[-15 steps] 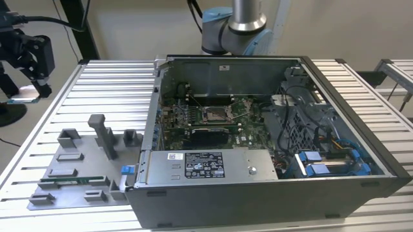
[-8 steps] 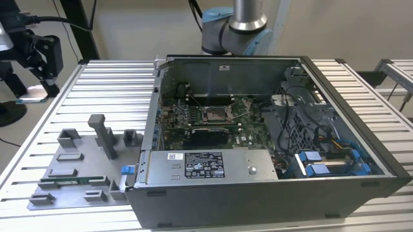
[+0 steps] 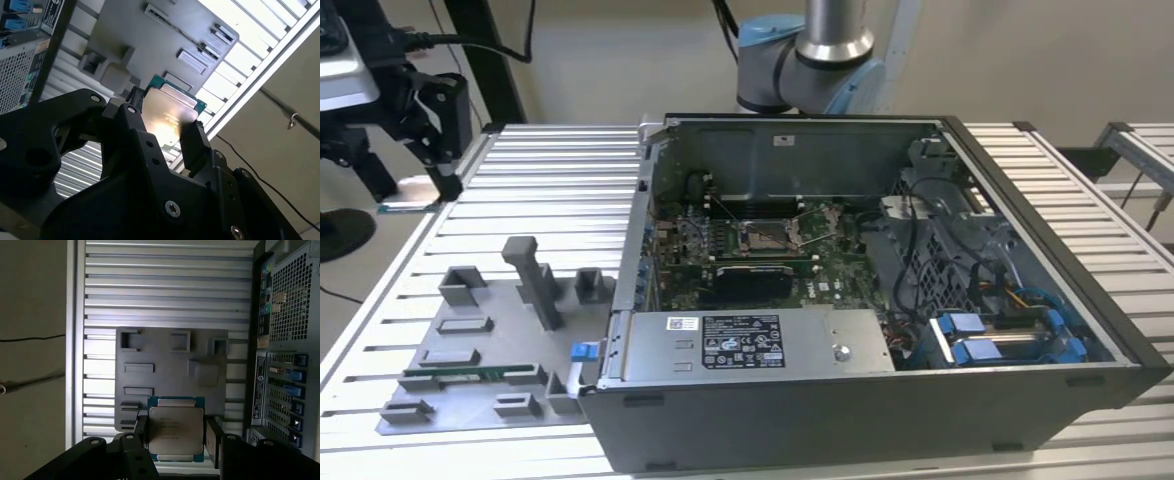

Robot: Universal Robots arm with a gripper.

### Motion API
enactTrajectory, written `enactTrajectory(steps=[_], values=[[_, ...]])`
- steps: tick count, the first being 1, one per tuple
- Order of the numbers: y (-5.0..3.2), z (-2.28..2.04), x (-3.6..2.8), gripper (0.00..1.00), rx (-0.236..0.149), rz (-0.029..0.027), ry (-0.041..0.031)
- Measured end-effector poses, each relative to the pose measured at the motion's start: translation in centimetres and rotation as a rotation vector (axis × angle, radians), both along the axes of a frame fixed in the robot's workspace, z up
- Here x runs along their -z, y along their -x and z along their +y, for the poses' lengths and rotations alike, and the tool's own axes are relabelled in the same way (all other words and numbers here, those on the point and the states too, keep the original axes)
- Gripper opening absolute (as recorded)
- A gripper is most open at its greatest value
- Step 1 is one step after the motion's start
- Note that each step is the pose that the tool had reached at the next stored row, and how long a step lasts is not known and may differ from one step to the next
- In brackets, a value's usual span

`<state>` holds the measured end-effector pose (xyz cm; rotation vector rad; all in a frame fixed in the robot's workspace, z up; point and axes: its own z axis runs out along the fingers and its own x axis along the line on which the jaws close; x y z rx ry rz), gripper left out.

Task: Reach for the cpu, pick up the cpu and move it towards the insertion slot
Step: 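Pick up the cpu and move it towards the insertion slot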

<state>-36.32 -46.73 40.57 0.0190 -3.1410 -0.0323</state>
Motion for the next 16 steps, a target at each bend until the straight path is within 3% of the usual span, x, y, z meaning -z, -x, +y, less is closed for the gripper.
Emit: enactTrajectory(steps=[16], values=[[-3.38,0.0,0.0,0.0,0.0,0.0,0.0]])
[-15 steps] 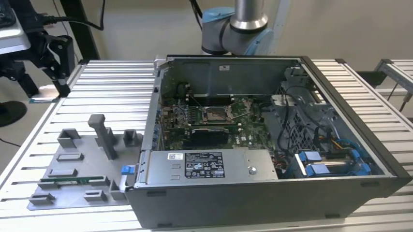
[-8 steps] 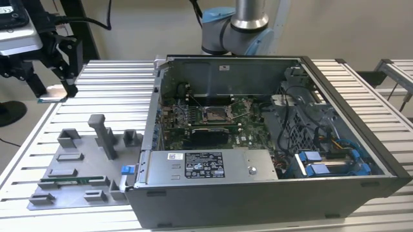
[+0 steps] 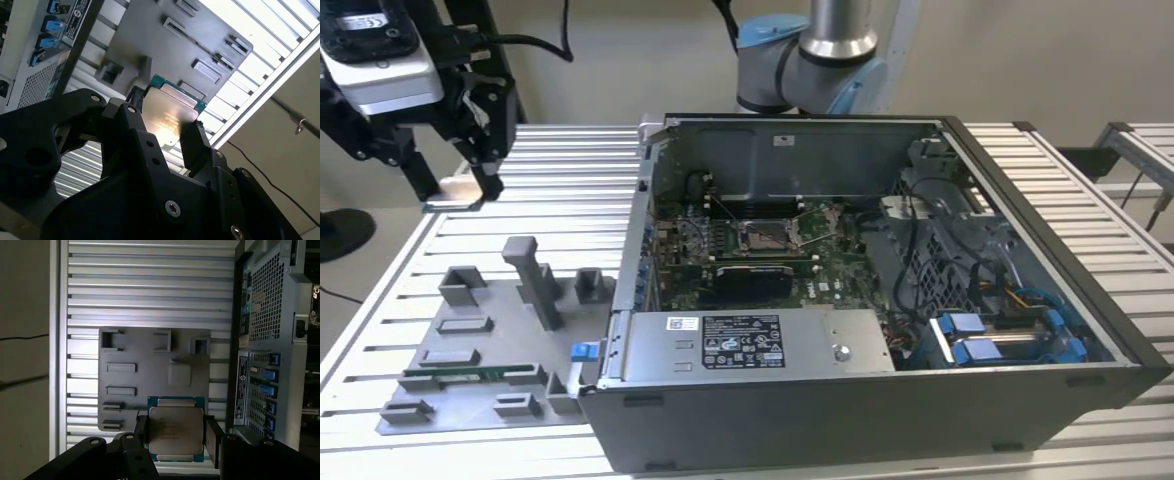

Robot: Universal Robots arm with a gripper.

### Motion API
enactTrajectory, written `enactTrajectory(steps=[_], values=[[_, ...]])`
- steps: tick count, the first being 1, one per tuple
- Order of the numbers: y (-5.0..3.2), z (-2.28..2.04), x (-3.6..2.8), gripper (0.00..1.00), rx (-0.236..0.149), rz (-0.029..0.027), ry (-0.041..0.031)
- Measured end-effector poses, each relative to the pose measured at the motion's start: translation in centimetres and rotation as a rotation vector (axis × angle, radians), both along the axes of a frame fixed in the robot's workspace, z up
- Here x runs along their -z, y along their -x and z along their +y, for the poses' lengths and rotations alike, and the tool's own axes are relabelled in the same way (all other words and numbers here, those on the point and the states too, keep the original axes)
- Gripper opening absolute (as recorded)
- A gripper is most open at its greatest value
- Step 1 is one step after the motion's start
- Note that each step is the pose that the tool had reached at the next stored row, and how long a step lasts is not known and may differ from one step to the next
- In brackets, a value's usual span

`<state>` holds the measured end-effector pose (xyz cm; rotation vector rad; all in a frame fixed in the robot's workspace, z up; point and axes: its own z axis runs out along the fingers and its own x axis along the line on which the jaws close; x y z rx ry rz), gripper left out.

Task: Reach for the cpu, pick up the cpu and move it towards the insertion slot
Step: 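Pick up the cpu and move it towards the insertion slot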

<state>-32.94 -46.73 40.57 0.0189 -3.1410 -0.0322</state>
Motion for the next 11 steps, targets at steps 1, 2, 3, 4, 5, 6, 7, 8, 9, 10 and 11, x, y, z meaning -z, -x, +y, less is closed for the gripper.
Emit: enactTrajectory(steps=[1,2,3,4,5,6,7,8,9,10,11], values=[[-0.18,0.0,0.0,0.0,0.0,0.0,0.0],[-0.39,0.0,0.0,0.0,0.0,0.0,0.0],[-0.58,0.0,-0.01,0.0,0.0,0.0001,0.0],[-0.78,0.0,-0.01,0.0,0.0,0.0001,0.0001],[-0.99,0.0,0.0,0.0,0.0,0.0001,0.0],[-1.2,0.0,0.0,0.0,0.0,0.0,0.0],[-1.42,0.0,0.0,0.0,0.0,0.0,0.0],[-1.66,0.0,0.0,0.0,0.0,0.0001,0.0],[-1.9,0.0,0.0,0.0,0.0,0.0,0.0],[-2.12,0.0,0.0,0.0,0.0,0.0001,0.0],[-2.36,0.0,0.0,0.0,0.0,0.0,-0.0001]])
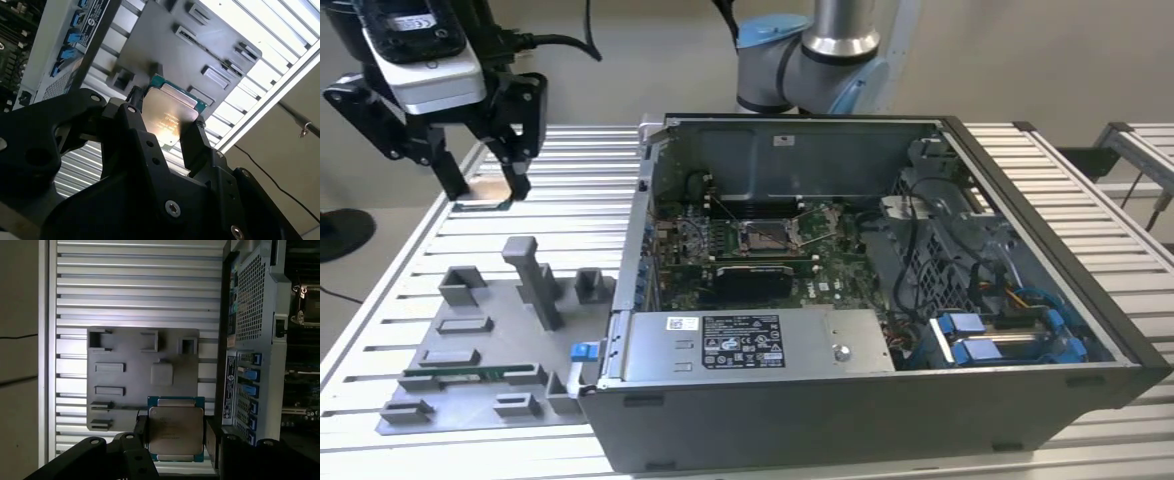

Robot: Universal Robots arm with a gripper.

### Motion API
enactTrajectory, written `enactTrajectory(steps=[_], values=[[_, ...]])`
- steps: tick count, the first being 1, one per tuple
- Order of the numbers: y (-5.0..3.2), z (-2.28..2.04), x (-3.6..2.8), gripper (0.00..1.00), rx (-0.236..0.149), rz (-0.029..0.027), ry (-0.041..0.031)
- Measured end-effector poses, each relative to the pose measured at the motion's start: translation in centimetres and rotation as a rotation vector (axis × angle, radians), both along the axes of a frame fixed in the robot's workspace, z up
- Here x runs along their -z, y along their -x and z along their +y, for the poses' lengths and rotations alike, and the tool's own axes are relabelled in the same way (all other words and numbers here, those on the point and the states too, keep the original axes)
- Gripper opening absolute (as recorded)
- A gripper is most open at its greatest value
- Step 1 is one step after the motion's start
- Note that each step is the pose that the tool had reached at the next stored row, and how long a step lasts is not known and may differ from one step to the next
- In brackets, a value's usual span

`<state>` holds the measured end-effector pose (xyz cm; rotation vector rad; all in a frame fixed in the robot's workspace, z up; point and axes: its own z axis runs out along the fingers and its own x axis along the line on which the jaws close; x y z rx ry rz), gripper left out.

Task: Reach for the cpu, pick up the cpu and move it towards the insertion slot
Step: 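Pick up the cpu and move it towards the insertion slot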

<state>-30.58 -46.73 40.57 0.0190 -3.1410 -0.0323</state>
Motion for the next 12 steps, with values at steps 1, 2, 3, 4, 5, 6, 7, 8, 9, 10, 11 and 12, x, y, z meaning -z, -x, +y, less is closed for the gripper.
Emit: enactTrajectory(steps=[1,2,3,4,5,6,7,8,9,10,11,12], values=[[-0.23,0.0,0.0,0.0,0.0,0.0,0.0],[-0.43,0.0,-0.01,0.0,0.0,0.0001,0.0001],[-0.68,0.0,-0.01,0.0,0.0,0.0001,0.0001],[-0.88,0.0,-0.01,0.0,0.0,0.0001,0.0001],[-1.12,0.0,0.0,0.0,0.0,0.0,0.0001],[-1.34,0.0,0.0,0.0,0.0,0.0001,0.0001],[-1.55,0.0,-0.01,0.0,0.0,0.0001,0.0001],[-1.78,0.0,0.0,0.0,0.0,0.0,0.0001],[-2.01,0.0,0.0,0.0,0.0,0.0,0.0],[-2.25,0.0,0.0,0.0,0.0,0.0,0.0],[-2.48,0.0,0.0,0.0,0.0,0.0,0.0],[-2.71,0.0,0.0,0.0,0.0,0.0,0.0001]])
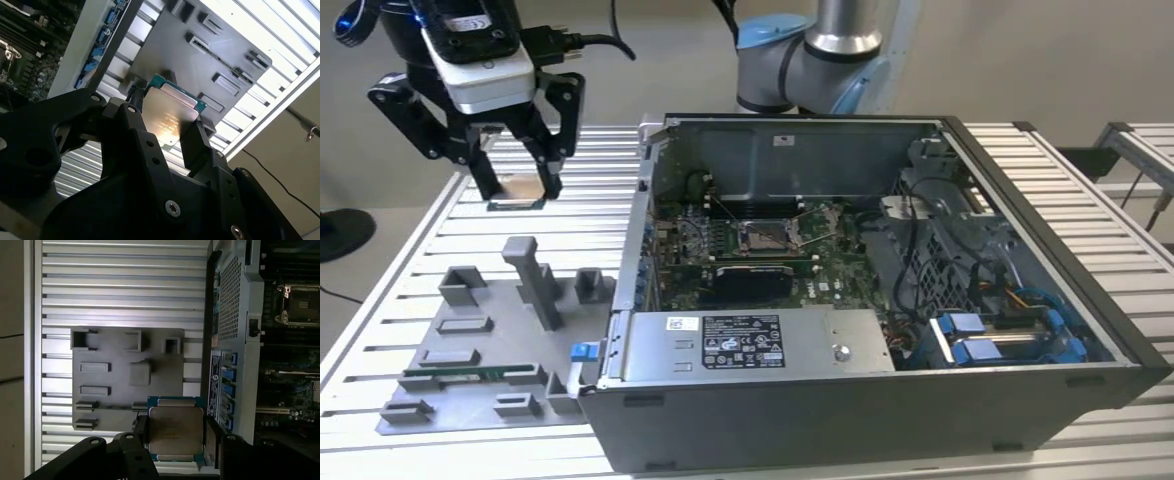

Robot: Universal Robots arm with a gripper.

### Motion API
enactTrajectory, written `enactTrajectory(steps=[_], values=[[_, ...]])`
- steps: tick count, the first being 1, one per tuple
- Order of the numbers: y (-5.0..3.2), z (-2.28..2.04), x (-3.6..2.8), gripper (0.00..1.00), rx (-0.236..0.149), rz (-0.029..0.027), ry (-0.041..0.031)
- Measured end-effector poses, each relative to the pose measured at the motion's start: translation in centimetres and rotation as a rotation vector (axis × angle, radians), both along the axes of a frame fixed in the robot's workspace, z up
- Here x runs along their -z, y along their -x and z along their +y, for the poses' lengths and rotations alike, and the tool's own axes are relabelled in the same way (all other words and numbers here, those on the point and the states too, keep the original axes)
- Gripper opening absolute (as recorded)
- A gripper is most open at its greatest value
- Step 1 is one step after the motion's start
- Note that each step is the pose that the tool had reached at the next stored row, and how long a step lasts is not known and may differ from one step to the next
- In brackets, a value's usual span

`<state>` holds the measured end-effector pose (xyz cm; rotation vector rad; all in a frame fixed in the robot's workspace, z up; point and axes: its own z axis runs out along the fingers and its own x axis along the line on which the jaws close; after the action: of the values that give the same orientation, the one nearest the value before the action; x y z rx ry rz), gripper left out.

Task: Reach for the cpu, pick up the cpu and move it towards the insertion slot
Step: 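Pick up the cpu and move it towards the insertion slot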

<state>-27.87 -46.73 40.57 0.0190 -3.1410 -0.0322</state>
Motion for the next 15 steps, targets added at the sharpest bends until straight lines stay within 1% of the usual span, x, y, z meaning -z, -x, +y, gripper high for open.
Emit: enactTrajectory(steps=[15], values=[[-3.55,0.0,0.0,0.0,0.0,0.0,0.0]])
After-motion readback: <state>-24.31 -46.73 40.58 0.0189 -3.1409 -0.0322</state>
